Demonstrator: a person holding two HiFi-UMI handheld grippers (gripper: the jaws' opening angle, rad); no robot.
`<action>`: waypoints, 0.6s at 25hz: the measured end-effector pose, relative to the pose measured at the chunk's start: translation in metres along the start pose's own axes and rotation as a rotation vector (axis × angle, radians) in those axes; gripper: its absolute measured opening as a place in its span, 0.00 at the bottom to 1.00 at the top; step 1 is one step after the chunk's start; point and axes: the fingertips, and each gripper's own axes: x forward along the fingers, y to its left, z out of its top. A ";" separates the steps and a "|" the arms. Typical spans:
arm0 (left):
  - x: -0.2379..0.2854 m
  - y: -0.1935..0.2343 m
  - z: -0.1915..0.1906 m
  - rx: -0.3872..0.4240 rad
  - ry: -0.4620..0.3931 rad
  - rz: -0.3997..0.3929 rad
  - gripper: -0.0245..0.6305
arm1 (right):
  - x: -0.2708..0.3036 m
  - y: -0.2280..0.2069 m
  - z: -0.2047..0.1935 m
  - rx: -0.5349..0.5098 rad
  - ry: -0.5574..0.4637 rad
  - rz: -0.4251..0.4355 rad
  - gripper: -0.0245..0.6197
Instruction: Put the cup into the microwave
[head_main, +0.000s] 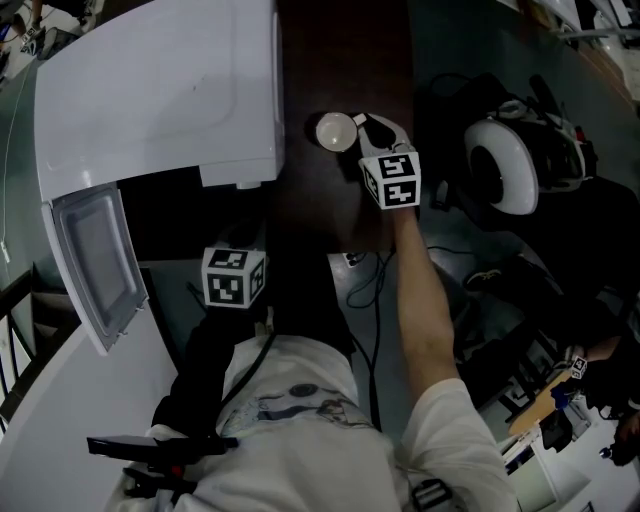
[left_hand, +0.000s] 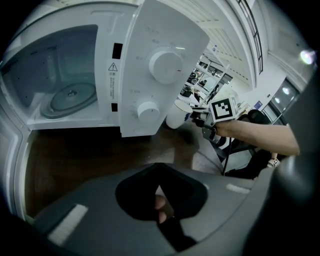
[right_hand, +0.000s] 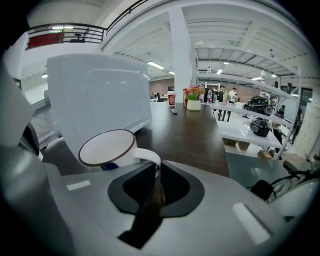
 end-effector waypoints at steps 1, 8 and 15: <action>0.000 0.000 0.001 0.001 -0.001 -0.001 0.04 | -0.001 0.000 -0.001 0.020 -0.003 -0.006 0.09; -0.002 0.002 0.001 0.005 -0.001 0.002 0.04 | -0.007 0.003 -0.001 0.069 -0.020 -0.030 0.09; -0.003 0.004 -0.002 0.002 -0.002 0.004 0.04 | -0.012 0.006 0.002 0.067 -0.047 -0.048 0.09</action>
